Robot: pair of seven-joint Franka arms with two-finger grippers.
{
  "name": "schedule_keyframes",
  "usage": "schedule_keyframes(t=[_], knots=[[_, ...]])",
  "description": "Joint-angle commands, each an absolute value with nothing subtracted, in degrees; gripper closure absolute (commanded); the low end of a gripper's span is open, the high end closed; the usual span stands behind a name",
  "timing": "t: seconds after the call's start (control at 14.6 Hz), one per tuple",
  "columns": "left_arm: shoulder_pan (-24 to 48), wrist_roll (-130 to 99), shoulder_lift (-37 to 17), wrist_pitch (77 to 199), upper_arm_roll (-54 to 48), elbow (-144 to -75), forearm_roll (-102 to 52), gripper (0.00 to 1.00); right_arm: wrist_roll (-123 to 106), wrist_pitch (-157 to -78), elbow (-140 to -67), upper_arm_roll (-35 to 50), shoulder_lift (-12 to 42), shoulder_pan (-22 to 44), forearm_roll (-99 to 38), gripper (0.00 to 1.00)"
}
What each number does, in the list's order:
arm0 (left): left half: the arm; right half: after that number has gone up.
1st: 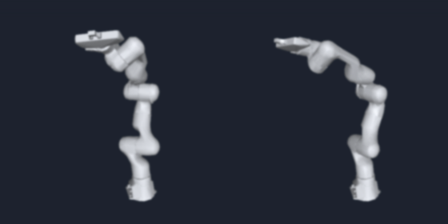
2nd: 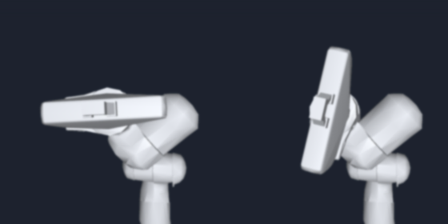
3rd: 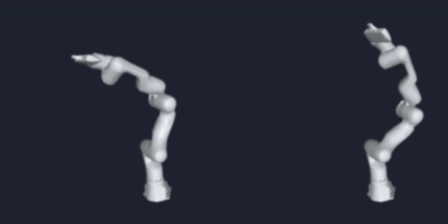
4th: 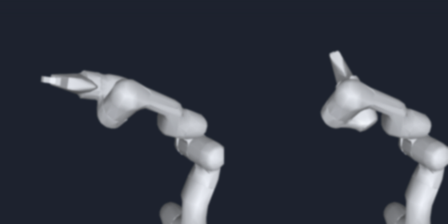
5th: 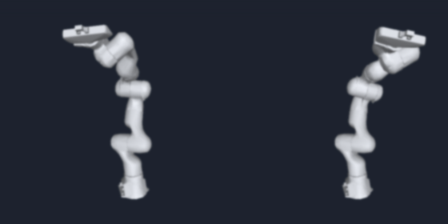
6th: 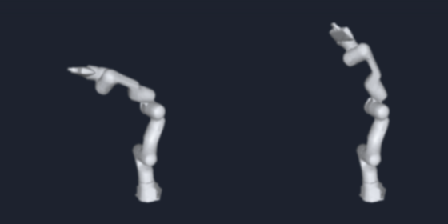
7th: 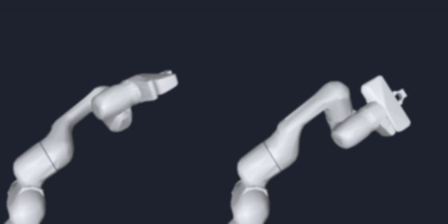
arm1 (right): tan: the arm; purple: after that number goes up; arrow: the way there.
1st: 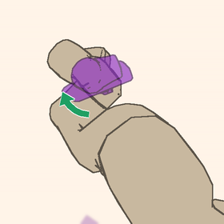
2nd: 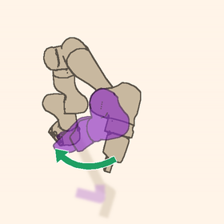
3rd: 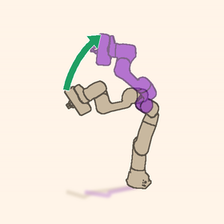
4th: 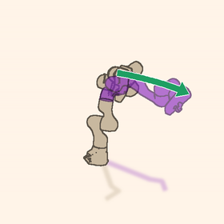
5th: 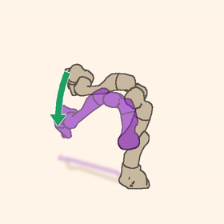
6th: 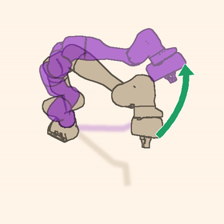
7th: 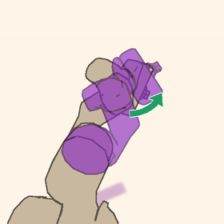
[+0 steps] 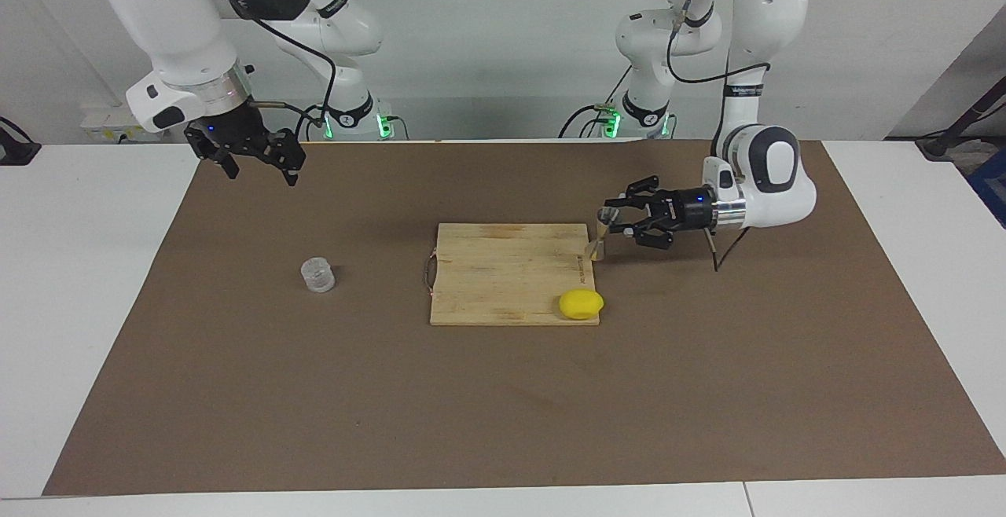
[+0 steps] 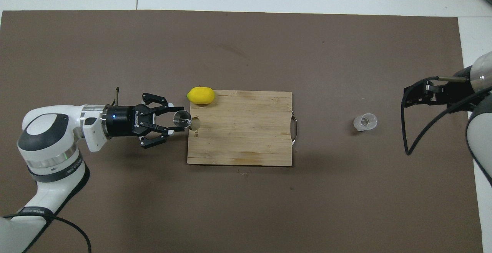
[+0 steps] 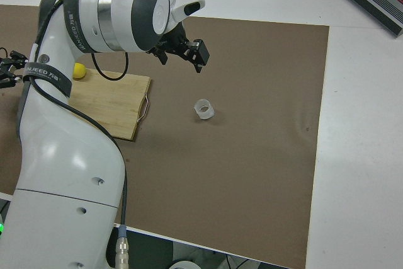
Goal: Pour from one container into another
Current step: 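Carry the steel cup with the left gripper onto the cutting board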
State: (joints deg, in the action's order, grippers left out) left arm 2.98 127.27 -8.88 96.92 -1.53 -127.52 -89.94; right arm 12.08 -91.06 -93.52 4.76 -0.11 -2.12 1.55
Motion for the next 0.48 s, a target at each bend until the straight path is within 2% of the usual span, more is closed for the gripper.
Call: schedule_keyframes(t=[0.0, 0.41], knots=[[13.5, 127.0, -1.6, 108.5, -0.5, -133.6, -100.5, 1.0, 11.3, -91.1, -94.7, 5.2, -1.1, -2.9, 1.2, 0.0], [30.1, 137.5, -3.3, 127.5, -0.4, -132.2, -122.7, 1.0, 11.3, -91.1, -94.7, 5.2, -1.1, -2.9, 1.2, 0.0]])
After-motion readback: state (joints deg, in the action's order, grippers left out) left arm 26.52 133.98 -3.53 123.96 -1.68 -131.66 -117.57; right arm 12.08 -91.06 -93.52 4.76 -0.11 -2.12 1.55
